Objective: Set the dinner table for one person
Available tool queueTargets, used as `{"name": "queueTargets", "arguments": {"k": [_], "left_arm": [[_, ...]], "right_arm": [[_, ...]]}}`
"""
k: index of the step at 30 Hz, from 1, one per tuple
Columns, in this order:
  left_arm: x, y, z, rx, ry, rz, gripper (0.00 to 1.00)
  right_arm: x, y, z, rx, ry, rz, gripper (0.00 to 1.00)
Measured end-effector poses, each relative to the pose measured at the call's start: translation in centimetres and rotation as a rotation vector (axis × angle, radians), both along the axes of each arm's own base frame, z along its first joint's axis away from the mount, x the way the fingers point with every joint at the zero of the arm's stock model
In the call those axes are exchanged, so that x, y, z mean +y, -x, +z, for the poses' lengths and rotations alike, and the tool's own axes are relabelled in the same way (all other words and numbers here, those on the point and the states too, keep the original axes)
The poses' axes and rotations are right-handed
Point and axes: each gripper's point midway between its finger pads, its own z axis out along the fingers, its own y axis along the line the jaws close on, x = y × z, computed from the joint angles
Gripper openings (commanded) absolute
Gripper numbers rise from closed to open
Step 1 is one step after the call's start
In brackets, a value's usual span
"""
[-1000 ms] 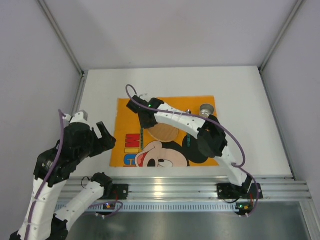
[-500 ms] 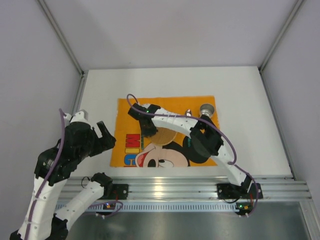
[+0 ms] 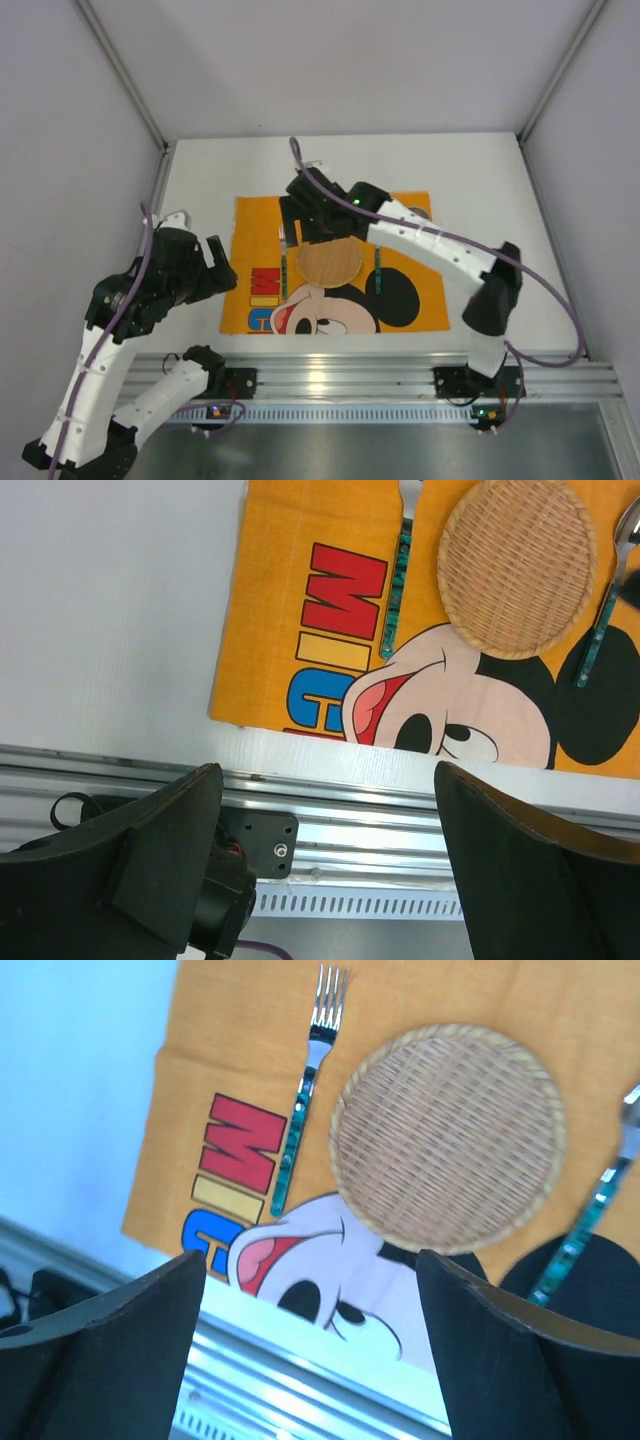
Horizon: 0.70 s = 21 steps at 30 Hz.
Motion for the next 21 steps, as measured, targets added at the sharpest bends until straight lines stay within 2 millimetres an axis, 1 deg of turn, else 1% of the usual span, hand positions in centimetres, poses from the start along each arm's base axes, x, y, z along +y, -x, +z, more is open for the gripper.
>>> {"name": "queueTargets", "arguments": {"k": [1, 2, 3, 4, 5, 6, 7, 9, 11, 13, 14, 16, 17, 18, 19, 21], "left_arm": [[-0.1, -0.1, -0.1, 0.005, -0.004, -0.003, 0.92], [-0.2, -0.2, -0.1, 0.009, -0.005, -0.01, 0.93], [-0.4, -0.4, -0.1, 0.009, -0.004, -0.018, 0.93], [-0.6, -0.6, 0.0, 0.004, 0.002, -0.026, 0.93], [-0.8, -0.8, 0.1, -0.005, 0.01, -0.033, 0.94], [-1.1, -1.1, 0.3, -0.018, 0.021, -0.04, 0.98], [-1.3, -1.4, 0.6, -0.033, 0.031, -0.047, 0.98], [-1.7, -2.0, 1.0, -0.061, 0.043, -0.05, 0.99], [-1.6, -2.8, 1.1, -0.086, 0.012, -0.065, 0.98], [-1.3, -4.0, 1.3, -0.127, -0.038, -0.088, 0.98], [-1.1, -4.8, 1.4, -0.159, -0.071, -0.096, 0.99], [-0.5, -6.3, 1.2, -0.23, -0.133, -0.098, 0.99], [-0.1, -6.9, 0.6, -0.261, -0.172, -0.099, 0.98], [0.4, -7.5, -0.5, -0.281, -0.221, -0.105, 0.98], [0.7, -8.2, -1.8, -0.314, -0.263, -0.116, 0.98], [0.9, -8.9, -4.6, -0.337, -0.321, -0.144, 0.98]], "right_arm": [[-0.9, 0.4, 1.9, -0.033, -0.028, -0.001, 0.87], [-2.3, 1.2, 4.1, -0.073, -0.056, 0.005, 0.87], [-3.3, 1.8, 5.8, -0.116, -0.088, 0.01, 0.88], [-4.6, 2.9, 7.3, -0.161, -0.124, 0.026, 0.89], [-5.8, 4.0, 8.3, -0.196, -0.15, 0.044, 0.93], [-7.0, 5.5, 9.2, -0.242, -0.195, 0.074, 0.99], [-8.1, 7.1, 9.5, -0.282, -0.255, 0.109, 1.0], [-11.0, 9.9, 8.6, -0.318, -0.319, 0.16, 1.0], [-14.0, 11.6, 6.6, -0.335, -0.361, 0.168, 1.0], [-16.2, 12.6, 4.7, -0.344, -0.392, 0.152, 1.0], [-17.1, 13.0, 4.0, -0.347, -0.406, 0.145, 1.0], [-18.2, 13.2, 3.7, -0.36, -0.429, 0.126, 1.0], [-18.8, 13.3, 3.8, -0.373, -0.444, 0.113, 1.0], [-19.2, 13.4, 4.1, -0.382, -0.454, 0.106, 1.0], [-19.7, 13.4, 4.6, -0.401, -0.471, 0.094, 1.0], [-20.4, 13.4, 5.5, -0.425, -0.493, 0.084, 1.0]]}}
